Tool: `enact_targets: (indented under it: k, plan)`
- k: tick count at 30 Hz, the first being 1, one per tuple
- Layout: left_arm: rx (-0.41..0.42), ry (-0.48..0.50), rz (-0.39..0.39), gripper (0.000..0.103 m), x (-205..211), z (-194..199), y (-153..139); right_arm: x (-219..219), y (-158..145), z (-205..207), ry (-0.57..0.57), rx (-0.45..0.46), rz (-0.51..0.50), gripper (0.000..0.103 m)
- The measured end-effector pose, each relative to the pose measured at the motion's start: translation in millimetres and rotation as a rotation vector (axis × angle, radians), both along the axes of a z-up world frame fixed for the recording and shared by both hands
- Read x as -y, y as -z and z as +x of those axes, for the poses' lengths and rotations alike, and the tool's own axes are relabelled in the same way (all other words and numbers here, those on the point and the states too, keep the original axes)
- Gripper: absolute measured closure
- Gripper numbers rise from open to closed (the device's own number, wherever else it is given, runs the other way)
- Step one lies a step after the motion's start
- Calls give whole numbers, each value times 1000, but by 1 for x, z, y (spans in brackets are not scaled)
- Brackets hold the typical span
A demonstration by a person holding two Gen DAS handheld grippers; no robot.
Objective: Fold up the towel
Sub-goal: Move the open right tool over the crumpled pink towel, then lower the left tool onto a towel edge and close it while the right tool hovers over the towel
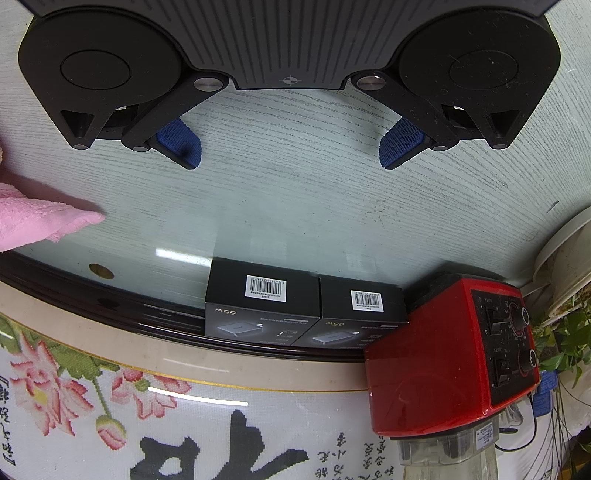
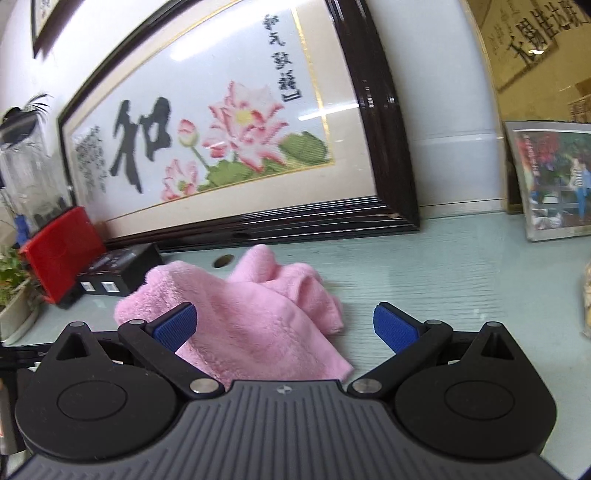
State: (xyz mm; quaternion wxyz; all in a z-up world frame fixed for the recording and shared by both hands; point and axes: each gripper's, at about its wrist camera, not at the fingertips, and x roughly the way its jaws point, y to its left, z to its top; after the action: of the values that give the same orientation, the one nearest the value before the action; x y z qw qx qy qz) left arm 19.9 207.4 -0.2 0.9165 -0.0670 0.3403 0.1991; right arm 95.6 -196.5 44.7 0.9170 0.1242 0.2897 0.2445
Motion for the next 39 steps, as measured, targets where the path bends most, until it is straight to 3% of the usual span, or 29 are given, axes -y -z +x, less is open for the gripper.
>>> enact_targets:
  k: [7, 16, 20, 26, 33, 36, 39]
  plan:
    - [0, 0, 0, 0, 0, 0, 0, -5, 2, -1, -64, 8, 29, 0]
    - [0, 0, 0, 0, 0, 0, 0, -23, -4, -13, -232, 66, 42, 0]
    - [0, 0, 0, 0, 0, 0, 0, -22, 1, -11, -211, 31, 82, 0]
    - [8, 18, -8, 0, 0, 1, 0, -14, 11, 5, -174, -106, 110, 0]
    - [52, 238, -47, 0, 23, 11, -12, 0, 9, 6, -174, -140, 182, 0]
    - [43, 356, 25, 0, 43, 24, -17, 5, 9, 7, -165, -138, 195, 0]
    - [59, 467, 33, 0, 56, 42, -21, 9, 9, 7, -157, -137, 208, 0]
